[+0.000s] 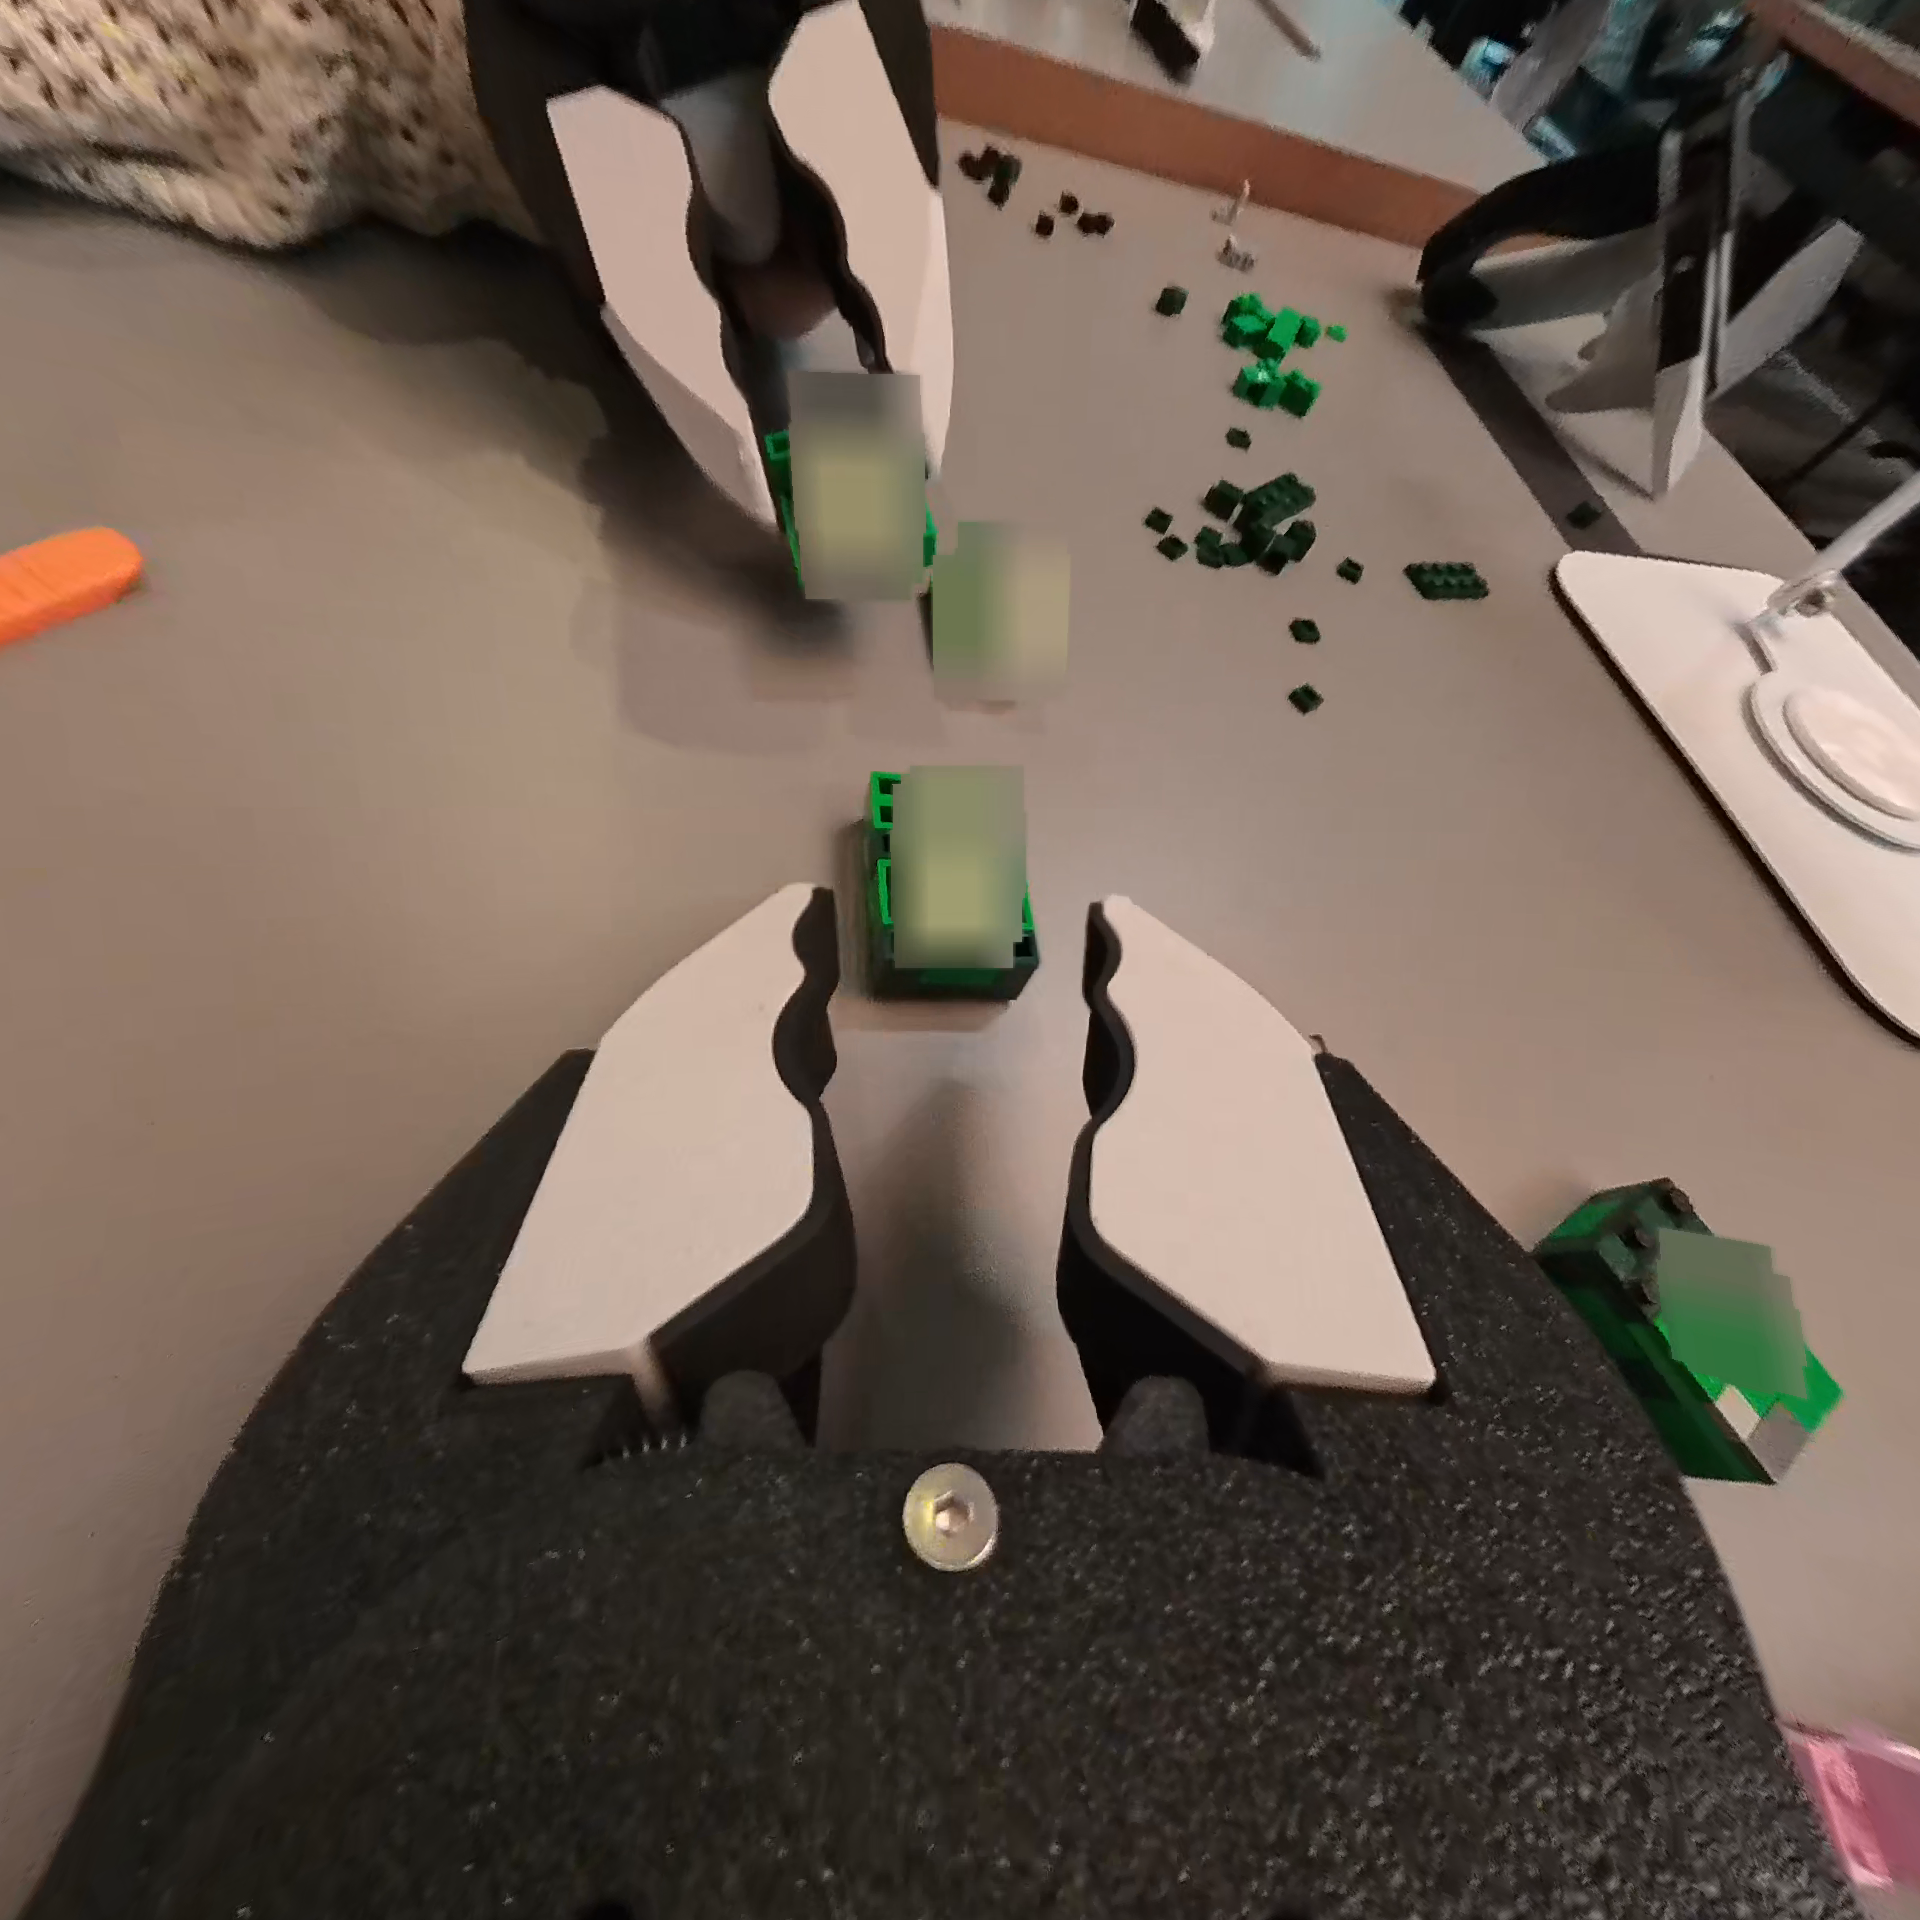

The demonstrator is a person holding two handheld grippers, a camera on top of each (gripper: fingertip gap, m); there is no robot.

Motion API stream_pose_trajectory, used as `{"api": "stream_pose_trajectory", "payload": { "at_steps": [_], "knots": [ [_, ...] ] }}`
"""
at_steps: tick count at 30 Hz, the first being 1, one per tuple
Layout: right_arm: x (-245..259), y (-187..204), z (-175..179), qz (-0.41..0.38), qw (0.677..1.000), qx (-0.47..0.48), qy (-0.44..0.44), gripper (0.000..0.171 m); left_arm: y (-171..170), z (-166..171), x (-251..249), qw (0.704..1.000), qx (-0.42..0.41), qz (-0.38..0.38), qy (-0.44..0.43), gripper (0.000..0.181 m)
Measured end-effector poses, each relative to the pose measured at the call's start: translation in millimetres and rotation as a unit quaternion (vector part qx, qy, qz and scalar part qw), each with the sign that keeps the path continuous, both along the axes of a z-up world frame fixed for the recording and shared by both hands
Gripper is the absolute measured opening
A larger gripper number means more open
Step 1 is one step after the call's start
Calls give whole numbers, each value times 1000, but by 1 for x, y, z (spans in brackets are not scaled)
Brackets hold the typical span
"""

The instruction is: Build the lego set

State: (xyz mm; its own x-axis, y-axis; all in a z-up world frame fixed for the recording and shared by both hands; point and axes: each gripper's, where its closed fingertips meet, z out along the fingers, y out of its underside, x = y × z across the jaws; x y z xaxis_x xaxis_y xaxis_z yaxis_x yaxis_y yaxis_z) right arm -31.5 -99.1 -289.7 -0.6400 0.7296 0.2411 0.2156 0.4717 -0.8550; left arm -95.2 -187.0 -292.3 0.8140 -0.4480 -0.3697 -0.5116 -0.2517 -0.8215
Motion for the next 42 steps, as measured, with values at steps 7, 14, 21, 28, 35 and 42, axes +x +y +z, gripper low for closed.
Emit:
{"api": "stream_pose_trajectory", "payload": {
  "at_steps": [7, 14, 21, 28, 35, 42],
  "knots": [
    [-8, 14, 27, -39, 994, -57, 80, 42, -1, 8, -2, 999, 17, 0, -28, 35],
    [-18, 42, 50, -117, 973, -70, 184, 41, 0, 5, 0, 1000, 10, -1, -16, 35],
    [-23, 44, 43, -133, 974, -17, 182, 41, 1, 8, -1, 1000, 18, 3, -22, 35],
    [-26, 46, 38, -147, 972, 20, 181, 40, 1, -1, 3, 1000, 0, -7, 4, 35],
    [-24, 36, 33, -127, 973, 56, 182, 40, 4, -1, 1, 1000, 11, 1, 26, 35],
    [-25, 41, 32, -143, 971, 69, 180, 39, -5, 14, -78, 982, 72, 158, 67, 35]
  ]
}}
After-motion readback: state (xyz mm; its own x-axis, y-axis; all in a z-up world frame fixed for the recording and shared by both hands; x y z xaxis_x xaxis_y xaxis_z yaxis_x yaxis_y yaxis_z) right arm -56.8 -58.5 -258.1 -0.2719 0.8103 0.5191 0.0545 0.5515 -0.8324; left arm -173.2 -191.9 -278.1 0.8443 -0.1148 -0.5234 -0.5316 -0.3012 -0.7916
